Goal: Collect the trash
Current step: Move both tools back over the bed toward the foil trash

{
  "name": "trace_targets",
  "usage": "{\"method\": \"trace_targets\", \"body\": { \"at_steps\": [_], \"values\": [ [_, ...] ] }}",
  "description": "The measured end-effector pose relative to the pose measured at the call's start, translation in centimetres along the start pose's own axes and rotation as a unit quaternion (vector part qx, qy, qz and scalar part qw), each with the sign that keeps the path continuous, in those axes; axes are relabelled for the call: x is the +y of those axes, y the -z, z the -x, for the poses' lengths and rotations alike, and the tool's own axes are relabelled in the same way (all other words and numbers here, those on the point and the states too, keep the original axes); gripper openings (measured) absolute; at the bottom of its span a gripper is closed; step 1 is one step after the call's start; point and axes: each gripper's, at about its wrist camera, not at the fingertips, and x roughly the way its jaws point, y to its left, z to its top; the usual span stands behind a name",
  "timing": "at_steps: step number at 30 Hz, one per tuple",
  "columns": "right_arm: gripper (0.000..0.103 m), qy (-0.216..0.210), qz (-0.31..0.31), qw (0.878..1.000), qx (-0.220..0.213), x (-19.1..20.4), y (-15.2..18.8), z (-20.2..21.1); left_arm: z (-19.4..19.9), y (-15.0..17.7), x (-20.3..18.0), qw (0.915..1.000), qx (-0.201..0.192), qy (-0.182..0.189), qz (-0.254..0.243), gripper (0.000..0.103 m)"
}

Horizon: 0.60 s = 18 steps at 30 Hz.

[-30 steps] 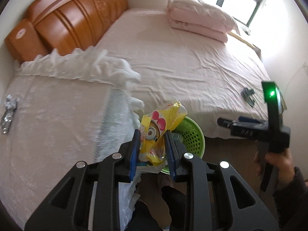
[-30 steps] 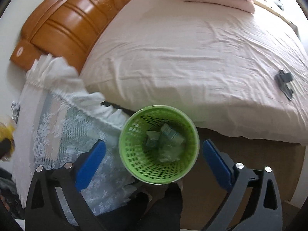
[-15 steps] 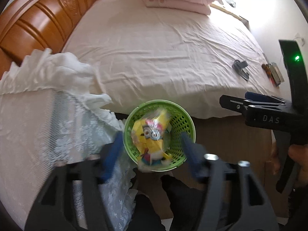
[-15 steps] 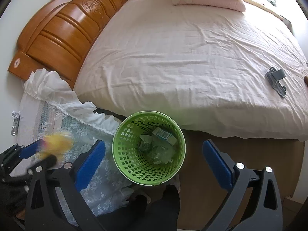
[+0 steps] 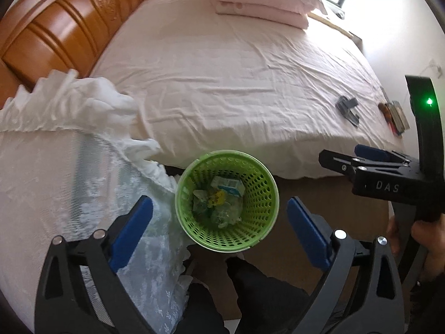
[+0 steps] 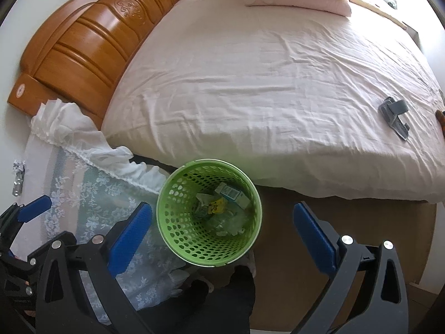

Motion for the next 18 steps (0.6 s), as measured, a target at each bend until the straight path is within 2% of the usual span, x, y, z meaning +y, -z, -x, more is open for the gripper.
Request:
{"method": "trace_targets", "body": {
  "at_steps": [5, 9, 13, 18],
  "values": [
    [0.100, -0.011, 0.054, 0.998, -0.014, 4.8, -1.0, 1.4, 4.4, 0.8, 3.2, 0.9973, -0.057, -0.033, 0.031, 0.093],
    [0.100, -0.049, 0.124, 0.991, -0.027, 10.8, -1.7, 2.5, 8.5, 2.5, 7.4, 0.9902, -0.099, -0.064, 0.075, 0.095],
    [0.101, -0.083, 0.233, 0.968, -0.042, 19.6, -1.8, 2.8, 12.6, 5.1, 12.9, 0.9759, -0.129, -0.121, 0.128, 0.095],
    [0.101, -0.150, 0.343, 0.927, -0.028, 31.3, -1.1, 1.3, 16.7, 9.7, 20.1, 0.9474, -0.143, -0.192, 0.212, 0.095]
  ]
}}
